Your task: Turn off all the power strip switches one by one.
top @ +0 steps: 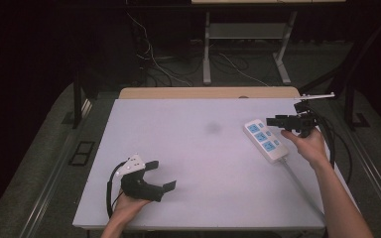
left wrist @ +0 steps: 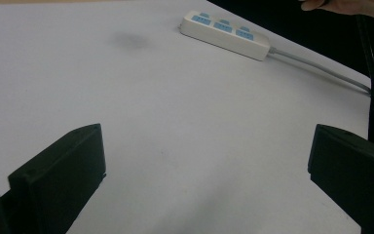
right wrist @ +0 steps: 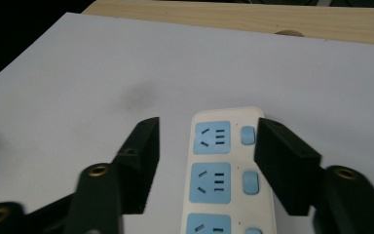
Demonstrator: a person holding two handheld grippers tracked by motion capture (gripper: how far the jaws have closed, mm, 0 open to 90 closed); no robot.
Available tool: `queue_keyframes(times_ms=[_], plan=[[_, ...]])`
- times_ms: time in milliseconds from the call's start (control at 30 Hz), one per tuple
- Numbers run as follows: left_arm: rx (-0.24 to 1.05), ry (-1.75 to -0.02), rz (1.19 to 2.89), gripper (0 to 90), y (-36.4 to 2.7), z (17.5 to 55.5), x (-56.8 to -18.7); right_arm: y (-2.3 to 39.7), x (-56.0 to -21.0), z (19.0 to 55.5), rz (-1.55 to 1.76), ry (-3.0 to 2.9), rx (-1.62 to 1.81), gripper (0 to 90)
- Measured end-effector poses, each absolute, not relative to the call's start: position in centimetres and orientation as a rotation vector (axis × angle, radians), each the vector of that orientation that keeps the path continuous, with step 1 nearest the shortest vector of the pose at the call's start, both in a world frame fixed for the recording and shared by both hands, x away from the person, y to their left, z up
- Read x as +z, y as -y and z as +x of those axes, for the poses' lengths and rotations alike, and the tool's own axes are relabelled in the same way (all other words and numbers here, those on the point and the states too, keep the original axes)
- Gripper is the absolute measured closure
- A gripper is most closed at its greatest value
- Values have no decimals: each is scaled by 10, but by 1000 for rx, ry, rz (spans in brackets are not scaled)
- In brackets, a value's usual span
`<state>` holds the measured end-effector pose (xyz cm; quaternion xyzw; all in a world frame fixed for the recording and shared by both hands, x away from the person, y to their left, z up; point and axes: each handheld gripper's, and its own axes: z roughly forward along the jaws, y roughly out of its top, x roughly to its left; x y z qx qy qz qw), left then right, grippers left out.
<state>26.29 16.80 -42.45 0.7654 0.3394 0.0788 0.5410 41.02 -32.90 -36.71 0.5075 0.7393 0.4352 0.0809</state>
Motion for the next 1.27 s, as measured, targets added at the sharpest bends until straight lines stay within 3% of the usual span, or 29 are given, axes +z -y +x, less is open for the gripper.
queue_keyframes(times_ms=[100,233,333,400,833,1267], plan=[[187,-807,1816,0,-168,263,-424,329,-364,397,1515,-2183,1332,324],[189,-812,1806,0,-168,262,-424,325,-365,379,1490,-2200,1345,117],[191,-814,1801,0,-169,262,-424,322,-366,363,1453,-2210,1316,97],[194,-822,1802,0,-169,262,-424,320,-367,352,1423,-2213,1324,5],[186,-838,1800,0,-169,263,-425,310,-382,291,1289,-2274,1453,6],[180,-843,1812,0,-170,264,-426,300,-416,260,1245,-2333,1448,6]])
